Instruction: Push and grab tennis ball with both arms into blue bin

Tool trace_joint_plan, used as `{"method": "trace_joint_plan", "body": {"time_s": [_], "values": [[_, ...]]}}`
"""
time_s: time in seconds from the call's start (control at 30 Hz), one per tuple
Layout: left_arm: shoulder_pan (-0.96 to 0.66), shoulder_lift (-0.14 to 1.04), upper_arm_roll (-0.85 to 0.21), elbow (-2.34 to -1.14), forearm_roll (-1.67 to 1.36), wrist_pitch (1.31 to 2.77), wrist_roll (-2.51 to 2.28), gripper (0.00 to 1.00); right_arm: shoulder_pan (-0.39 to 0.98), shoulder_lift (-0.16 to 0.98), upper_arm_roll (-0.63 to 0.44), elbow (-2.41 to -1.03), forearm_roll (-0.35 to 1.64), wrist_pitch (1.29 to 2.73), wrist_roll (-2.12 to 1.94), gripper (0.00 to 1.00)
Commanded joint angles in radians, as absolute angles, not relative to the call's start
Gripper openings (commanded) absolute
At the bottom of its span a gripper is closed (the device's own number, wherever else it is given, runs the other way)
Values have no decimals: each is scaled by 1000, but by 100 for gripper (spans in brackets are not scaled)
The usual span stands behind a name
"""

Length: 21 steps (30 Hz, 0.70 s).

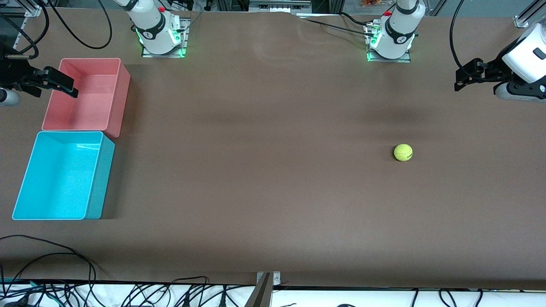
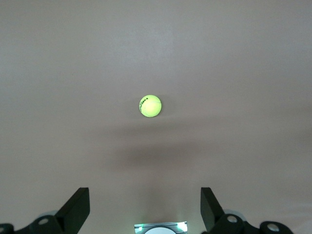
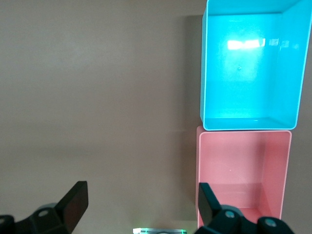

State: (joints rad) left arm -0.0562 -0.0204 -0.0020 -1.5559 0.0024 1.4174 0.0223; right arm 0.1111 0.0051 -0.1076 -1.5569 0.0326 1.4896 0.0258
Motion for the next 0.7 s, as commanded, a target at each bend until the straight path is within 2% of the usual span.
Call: {"method": "trace_joint_plan", "body": {"time_s": [0.0,0.67], "values": [[-54,3,-5,-1500,12,1402,14,100,112,9,-109,-1532,40,1466,26,100],[-51,8,0,-1486,12,1410,12,100,110,9,-109,-1532,38,1466,25,100]]}}
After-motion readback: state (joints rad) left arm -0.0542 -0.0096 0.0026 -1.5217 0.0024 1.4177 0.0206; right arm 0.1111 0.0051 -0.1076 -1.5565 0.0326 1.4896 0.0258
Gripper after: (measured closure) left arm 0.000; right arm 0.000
